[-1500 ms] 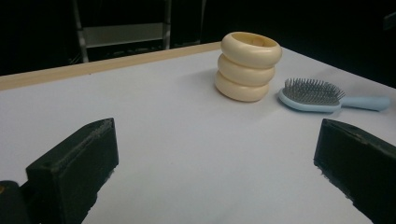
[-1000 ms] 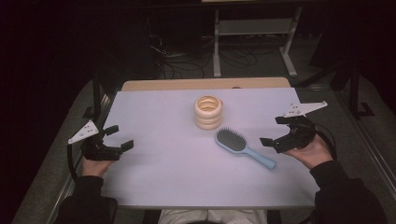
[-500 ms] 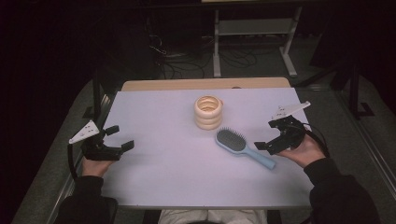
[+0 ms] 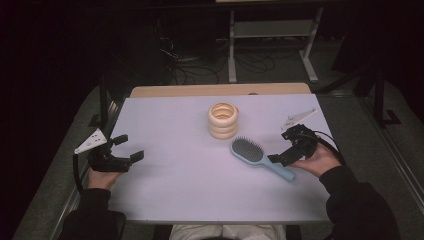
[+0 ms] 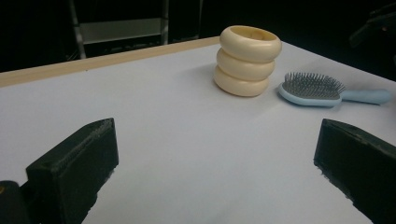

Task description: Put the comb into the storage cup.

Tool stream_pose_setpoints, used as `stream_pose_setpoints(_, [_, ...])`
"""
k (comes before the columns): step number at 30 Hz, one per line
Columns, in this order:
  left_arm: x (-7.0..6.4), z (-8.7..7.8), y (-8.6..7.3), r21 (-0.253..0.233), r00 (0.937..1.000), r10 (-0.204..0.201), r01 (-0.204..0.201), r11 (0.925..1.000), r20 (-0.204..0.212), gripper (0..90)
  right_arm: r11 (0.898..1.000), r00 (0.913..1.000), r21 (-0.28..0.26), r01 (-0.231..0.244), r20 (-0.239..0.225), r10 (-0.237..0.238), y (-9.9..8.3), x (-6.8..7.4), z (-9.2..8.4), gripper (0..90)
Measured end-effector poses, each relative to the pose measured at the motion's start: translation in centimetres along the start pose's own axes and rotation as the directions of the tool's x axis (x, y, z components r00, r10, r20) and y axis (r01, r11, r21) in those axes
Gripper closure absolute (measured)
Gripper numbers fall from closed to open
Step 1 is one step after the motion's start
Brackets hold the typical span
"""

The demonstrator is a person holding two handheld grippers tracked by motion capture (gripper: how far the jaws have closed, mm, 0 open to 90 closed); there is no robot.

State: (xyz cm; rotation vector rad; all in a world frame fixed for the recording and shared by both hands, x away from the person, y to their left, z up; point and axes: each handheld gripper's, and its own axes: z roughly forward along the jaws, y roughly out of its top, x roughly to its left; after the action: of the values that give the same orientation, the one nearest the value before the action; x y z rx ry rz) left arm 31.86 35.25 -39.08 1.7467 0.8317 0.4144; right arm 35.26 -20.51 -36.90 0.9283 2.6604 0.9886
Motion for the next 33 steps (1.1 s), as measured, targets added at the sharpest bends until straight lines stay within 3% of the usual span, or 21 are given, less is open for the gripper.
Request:
stream_pose_setpoints(17, [0.0, 0.1, 0.0, 0.005, 1.0, 0.004, -0.004, 1.0, 0.002, 0.0, 0.994, 0.9997, 0.107, 0.023, -0.015, -0.022, 0.3, 0.0, 2.6, 0.0])
stream_pose_setpoints(33, [0.0, 0.2, 0.0, 0.009, 1.0, 0.005, -0.005, 1.0, 0.005, 0.0, 0.978, 0.9997, 0.205, 0.023, -0.016, -0.021, 0.2, -0.4, 4.8, 0.0])
